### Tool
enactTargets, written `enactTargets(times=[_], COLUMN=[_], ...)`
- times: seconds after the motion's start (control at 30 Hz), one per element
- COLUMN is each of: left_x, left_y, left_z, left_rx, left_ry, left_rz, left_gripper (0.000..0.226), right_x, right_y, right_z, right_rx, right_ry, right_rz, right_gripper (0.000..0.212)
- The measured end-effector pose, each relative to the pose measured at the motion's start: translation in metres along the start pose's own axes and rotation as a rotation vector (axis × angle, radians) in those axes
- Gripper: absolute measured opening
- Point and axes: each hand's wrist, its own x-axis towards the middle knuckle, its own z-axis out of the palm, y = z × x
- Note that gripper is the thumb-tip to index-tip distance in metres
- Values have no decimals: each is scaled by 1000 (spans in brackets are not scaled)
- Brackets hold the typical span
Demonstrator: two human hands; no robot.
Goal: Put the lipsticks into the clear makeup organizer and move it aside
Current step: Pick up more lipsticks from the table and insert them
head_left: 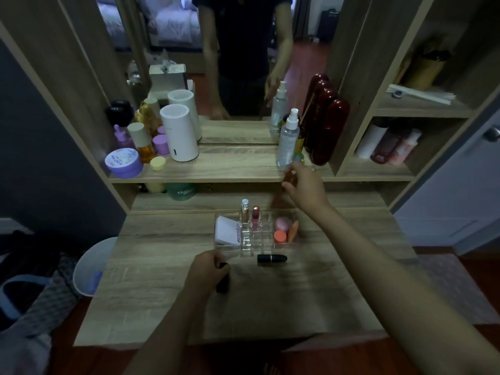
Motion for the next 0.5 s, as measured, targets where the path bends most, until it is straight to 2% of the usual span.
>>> enactTargets(times=[0.1,0.5], left_x=[0,24], left_y=[9,46], left_z=[0,-25], left_rx=[-19,-185], left_ry=[22,293], left_rz=[53,170], left_gripper=[7,11], right_x=[0,-1], right_y=[-2,14], right_z=[25,61], right_rx=[-42,-154], right_ry=[-117,-280], right_rz=[-2,10], right_gripper=[21,17])
